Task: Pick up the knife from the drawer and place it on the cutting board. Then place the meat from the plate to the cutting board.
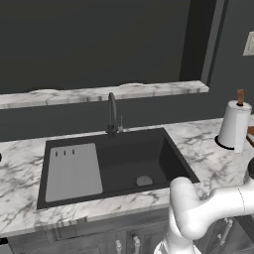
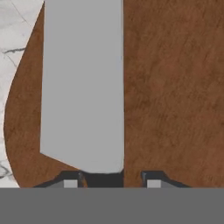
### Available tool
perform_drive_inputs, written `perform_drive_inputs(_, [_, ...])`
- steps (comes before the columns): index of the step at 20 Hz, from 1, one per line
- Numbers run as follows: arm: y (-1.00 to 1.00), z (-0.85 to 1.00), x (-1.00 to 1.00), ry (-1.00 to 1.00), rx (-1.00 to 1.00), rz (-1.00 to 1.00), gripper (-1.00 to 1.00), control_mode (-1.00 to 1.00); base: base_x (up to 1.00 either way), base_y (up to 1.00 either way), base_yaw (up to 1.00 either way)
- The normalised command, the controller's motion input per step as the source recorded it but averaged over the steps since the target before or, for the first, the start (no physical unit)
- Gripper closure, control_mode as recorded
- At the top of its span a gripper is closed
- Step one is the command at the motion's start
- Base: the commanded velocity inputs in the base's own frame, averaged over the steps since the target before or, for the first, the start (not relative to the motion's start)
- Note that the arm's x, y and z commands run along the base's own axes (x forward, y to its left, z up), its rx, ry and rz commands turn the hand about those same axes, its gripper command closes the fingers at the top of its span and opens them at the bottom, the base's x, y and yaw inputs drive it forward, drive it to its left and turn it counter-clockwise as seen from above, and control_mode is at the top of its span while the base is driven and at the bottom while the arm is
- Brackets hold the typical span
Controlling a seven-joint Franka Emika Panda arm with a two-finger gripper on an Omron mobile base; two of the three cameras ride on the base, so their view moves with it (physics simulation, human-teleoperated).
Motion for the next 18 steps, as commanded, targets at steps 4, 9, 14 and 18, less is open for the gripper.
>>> perform_drive_inputs(4, [-0.03,-0.03,0.02,0.00,0.02,0.00,-1.00,-1.00,0.00,0.00,0.00])
perform_drive_inputs(9, [0.00,0.17,-0.04,0.00,0.00,0.00,-1.00,-1.00,0.00,0.00,0.00])
perform_drive_inputs(14, [0.03,0.19,-0.17,0.00,0.00,-0.01,-1.00,-1.00,0.00,0.00,0.00])
perform_drive_inputs(18, [0.25,0.26,-0.29,0.00,0.00,-0.04,-1.00,-1.00,0.00,0.00,0.00])
